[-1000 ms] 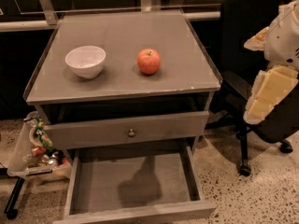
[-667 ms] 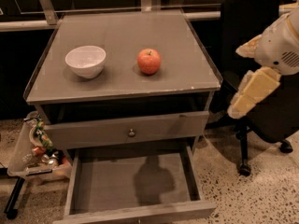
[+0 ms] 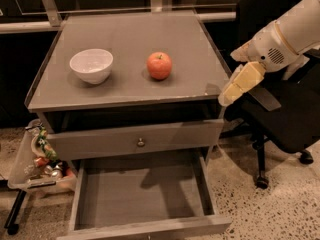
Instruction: Place apple into middle drawer
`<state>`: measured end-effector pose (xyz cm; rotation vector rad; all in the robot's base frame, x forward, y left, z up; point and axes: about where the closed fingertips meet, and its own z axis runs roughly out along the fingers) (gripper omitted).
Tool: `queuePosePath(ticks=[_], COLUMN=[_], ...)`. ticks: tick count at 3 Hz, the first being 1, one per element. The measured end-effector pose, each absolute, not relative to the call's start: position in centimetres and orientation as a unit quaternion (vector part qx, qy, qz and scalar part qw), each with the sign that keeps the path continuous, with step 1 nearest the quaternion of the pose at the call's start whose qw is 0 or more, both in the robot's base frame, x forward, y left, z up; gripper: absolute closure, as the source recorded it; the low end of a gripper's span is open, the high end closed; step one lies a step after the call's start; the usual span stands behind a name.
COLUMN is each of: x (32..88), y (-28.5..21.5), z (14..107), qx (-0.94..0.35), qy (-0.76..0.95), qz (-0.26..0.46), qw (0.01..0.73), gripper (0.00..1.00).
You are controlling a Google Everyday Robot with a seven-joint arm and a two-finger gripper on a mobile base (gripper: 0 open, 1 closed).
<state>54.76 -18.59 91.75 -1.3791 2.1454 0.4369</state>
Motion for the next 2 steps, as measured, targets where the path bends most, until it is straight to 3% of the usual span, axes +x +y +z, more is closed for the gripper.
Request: queuePosePath(ticks=[2], x=[56.8], y=[-17.6], z=[91.0], qx=[-0.514], qy=[0.786], qz=[0.176], qw=[0.295], gripper=[0.0])
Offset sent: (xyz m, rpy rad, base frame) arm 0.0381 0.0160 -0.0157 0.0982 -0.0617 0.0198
